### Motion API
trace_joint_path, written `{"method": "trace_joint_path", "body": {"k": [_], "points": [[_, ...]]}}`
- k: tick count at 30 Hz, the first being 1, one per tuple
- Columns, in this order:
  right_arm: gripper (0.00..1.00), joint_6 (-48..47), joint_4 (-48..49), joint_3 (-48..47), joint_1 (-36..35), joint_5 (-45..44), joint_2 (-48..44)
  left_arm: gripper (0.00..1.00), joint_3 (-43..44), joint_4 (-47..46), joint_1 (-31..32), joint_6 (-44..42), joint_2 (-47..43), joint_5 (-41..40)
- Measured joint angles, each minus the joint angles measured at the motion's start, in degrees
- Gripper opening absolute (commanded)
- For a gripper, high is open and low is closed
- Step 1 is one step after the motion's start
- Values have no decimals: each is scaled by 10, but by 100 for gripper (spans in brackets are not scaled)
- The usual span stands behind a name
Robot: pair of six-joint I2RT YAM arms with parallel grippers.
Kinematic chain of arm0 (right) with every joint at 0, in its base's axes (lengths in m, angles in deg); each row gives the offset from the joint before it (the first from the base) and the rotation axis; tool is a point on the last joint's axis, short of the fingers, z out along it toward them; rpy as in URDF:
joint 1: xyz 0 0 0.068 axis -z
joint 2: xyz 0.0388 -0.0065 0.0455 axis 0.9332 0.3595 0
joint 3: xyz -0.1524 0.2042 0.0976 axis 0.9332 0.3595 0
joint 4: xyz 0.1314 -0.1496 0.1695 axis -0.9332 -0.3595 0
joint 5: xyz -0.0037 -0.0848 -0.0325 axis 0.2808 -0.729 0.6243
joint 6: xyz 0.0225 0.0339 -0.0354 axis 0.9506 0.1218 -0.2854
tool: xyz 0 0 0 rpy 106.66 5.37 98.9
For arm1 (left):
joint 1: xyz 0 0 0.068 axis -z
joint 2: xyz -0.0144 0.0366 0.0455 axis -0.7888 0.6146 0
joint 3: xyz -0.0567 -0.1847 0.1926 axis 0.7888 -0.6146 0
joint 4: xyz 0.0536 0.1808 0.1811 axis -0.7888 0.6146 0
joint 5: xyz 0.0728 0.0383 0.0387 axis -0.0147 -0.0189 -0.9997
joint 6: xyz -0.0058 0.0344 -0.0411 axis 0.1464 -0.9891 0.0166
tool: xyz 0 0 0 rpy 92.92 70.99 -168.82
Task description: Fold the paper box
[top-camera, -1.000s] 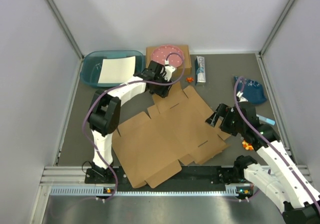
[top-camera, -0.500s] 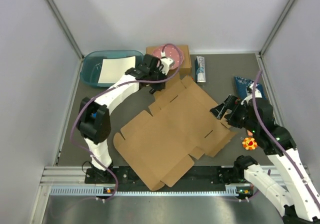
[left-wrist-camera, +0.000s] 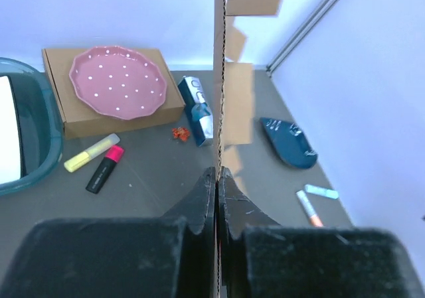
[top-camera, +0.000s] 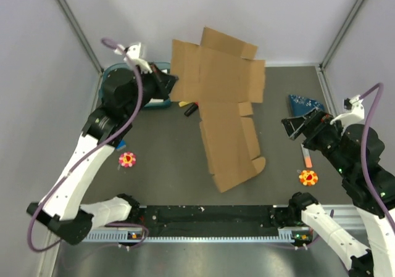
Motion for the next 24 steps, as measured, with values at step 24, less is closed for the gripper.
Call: {"method": "trace_joint_path", "body": {"k": [24], "points": [[88,8,4,203,0,33,-23,8,-370,-57,-147,77,-14,176]]}}
